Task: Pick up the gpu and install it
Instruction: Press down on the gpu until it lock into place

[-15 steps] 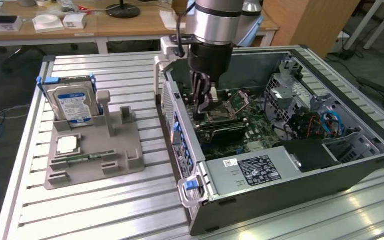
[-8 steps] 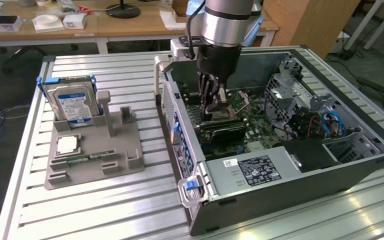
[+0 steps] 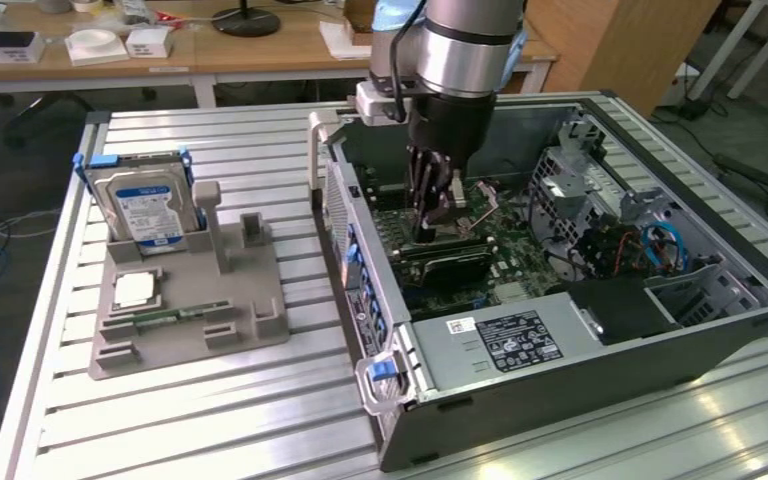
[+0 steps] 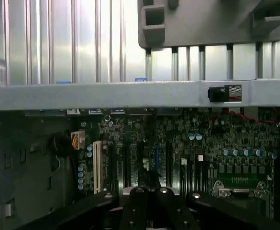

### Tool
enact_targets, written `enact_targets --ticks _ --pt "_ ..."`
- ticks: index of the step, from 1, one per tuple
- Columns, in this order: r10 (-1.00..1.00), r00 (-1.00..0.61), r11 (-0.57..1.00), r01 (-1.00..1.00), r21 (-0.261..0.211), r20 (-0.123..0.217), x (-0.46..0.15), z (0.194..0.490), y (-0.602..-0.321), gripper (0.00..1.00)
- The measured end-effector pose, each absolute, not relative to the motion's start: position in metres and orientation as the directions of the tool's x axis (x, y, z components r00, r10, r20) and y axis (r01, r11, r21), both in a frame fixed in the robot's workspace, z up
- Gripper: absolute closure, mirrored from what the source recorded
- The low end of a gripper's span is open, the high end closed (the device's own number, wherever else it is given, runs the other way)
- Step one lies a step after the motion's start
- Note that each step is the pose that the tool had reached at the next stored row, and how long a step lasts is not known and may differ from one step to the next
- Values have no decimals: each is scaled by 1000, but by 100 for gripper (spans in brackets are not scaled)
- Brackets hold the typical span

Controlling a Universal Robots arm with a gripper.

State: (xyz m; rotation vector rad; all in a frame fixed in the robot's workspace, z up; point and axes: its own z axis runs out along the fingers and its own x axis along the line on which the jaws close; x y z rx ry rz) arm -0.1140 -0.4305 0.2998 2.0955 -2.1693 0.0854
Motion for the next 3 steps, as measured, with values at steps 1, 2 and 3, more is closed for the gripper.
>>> enact_targets --ticks 1,2,3 --pt "-991 -31 37 -998 46 128 -114 300 -430 90" --pt "-991 -31 38 -998 46 128 -114 300 -430 90" --pt "-991 -31 37 -998 46 128 -114 300 -430 90"
